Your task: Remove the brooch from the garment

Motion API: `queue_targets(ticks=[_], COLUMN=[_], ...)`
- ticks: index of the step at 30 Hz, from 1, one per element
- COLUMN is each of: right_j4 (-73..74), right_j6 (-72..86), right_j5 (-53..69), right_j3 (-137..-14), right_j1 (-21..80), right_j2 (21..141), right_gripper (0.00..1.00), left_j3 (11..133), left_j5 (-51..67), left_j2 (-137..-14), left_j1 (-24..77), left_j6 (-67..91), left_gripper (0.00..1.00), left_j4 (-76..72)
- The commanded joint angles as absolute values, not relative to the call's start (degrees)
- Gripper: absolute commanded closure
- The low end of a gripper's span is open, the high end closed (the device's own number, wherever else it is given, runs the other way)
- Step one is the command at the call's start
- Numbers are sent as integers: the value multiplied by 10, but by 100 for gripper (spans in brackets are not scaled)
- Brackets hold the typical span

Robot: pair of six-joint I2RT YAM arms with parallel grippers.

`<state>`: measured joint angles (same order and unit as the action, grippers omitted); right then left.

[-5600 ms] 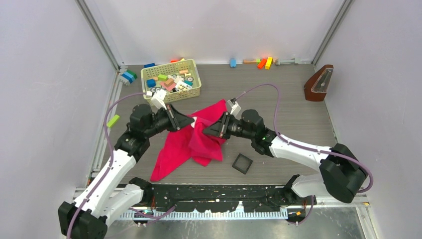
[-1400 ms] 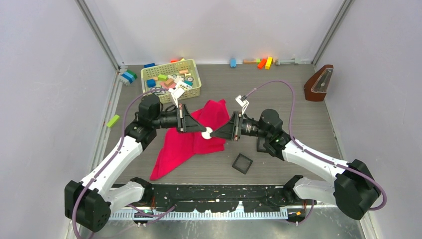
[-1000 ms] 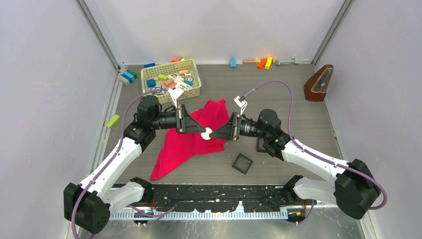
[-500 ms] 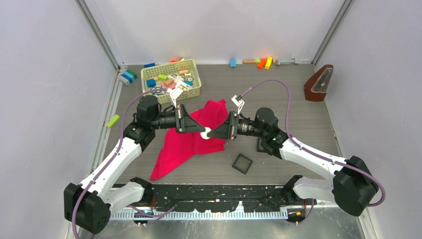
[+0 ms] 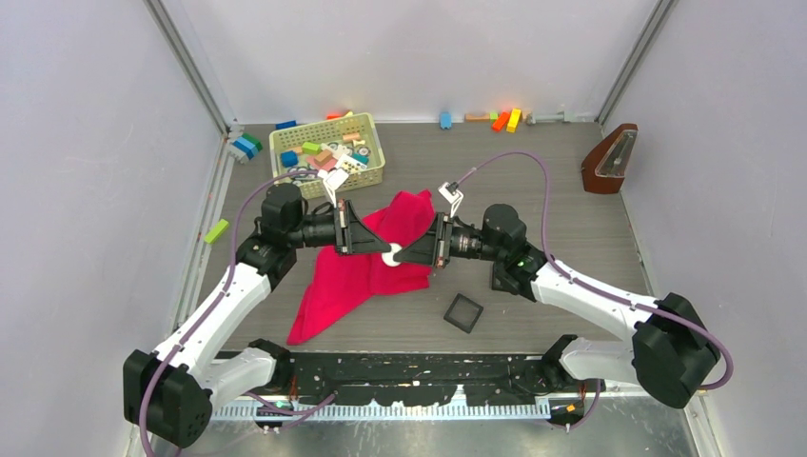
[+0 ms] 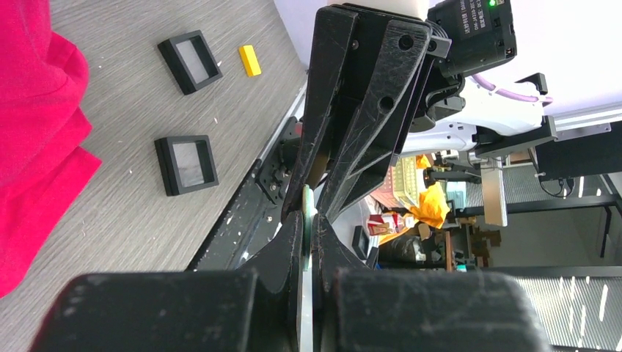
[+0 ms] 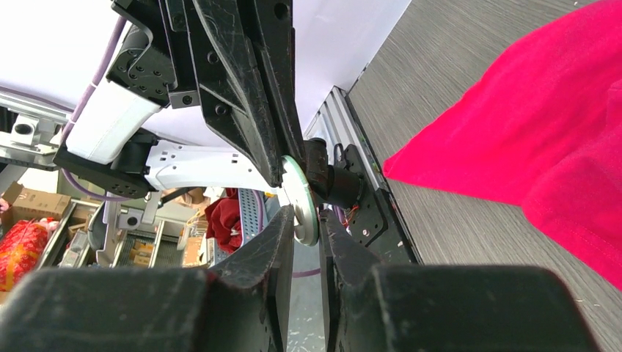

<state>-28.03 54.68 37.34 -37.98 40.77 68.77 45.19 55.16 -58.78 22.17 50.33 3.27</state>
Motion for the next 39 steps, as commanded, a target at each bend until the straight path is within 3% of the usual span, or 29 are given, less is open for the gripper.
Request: queue_targets(ticks=[1,16,39], right_j4=[-274,-228,-209], right_j6=[545,553,577], right_j5=[328,280,208], right_j3=[-403,-415,-404], right_j1=[410,410,408], right_j2=[699,713,705], right_gripper=[79,82,79], left_j3=[453,444,434], left_j5=[587,589,581], left_j2=[-571,-567,-562], left_j1=[228,228,228], left_j6=[503,503,498], left_gripper=[100,100,100], left_j4=[8,4,3])
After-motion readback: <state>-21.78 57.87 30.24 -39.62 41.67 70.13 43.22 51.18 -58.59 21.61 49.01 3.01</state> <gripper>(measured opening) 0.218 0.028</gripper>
